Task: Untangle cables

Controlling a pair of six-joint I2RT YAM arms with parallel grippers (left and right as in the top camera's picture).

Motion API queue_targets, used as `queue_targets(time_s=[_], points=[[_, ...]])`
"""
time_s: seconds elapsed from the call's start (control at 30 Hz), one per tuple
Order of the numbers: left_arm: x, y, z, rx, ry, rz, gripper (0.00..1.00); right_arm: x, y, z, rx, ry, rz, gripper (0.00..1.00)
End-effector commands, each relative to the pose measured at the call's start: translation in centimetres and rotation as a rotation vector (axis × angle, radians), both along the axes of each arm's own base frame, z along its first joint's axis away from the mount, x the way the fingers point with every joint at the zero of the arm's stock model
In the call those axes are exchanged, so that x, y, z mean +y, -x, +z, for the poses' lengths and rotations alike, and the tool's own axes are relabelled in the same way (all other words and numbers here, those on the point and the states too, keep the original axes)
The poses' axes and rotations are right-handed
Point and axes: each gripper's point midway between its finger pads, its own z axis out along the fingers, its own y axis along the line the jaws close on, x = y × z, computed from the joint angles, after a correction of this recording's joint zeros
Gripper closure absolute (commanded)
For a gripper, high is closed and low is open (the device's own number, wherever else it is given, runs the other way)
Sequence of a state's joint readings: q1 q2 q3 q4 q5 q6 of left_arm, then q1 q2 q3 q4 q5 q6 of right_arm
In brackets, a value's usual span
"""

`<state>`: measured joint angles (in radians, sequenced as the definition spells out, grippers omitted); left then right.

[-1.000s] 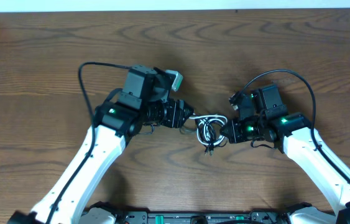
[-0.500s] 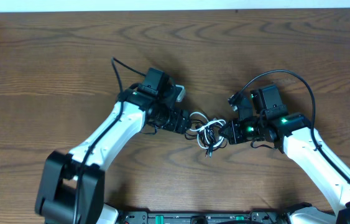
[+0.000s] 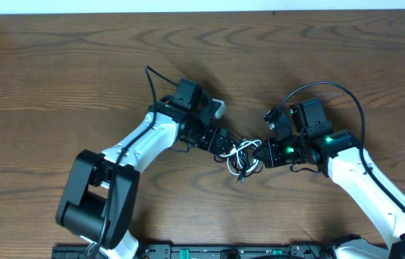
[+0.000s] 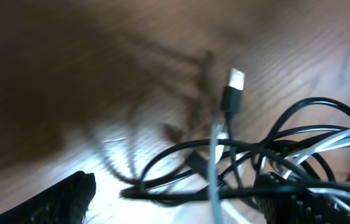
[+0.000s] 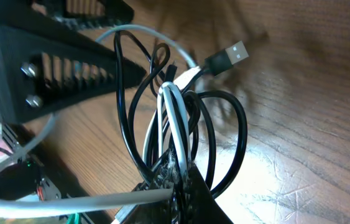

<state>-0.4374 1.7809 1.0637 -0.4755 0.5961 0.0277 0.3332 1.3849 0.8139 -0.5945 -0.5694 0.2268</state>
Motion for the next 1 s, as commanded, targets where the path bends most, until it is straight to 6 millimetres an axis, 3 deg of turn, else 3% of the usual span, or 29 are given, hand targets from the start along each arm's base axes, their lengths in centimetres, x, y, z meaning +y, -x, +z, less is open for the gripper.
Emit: queue_targets(time_s=[0.0, 0.07, 0.17, 0.2, 0.27, 0.37, 0.6, 0.83, 0.97], points=[[-1.5, 1.5, -0.8, 0.032, 0.015, -0.065, 0.15, 0.3, 0.3, 0.2, 0.012, -0.025, 0.008, 0.99], [-2.1, 2.1, -1.1, 0.038, 0.011, -0.088, 0.16, 0.3, 0.3, 0.2, 0.011, -0.025, 0.008, 0.99], [-2.6, 2.5, -1.7, 0.025, -0.016, -0.11, 0.3, 0.3, 0.3, 0.2, 0.012, -0.025, 0.008, 0.99], [-2.4, 2.4, -2.1, 0.009, -0.049, -0.11, 0.38, 0.3, 0.3, 0.2, 0.013, -0.025, 0.008, 0.99], [-1.6, 1.8, -2.7, -0.026, -0.123, -0.096, 0.68, 0.3, 0.3, 0.2, 0.015, -0.023, 0.007, 0.99], [-1.0, 1.4, -2.9, -0.039, -0.15, -0.08, 0.92, 0.0, 0.4, -0.1, 0.019, -0.003, 0.0, 0.99], [0.1, 0.5, -2.3, -0.017, -0.147, 0.002, 0.93, -3.0, 0.7, -2.1, 0.077, 0.173, -0.114, 0.99], [2.1, 0.0, 0.0, -0.025, -0.14, 0.063, 0.92, -10.3, 1.2, -4.1, 0.149, 0.523, -0.417, 0.99], [3.6, -0.6, 1.8, -0.039, -0.128, 0.119, 0.93, -12.9, 1.4, -4.2, 0.154, 0.625, -0.495, 0.99]])
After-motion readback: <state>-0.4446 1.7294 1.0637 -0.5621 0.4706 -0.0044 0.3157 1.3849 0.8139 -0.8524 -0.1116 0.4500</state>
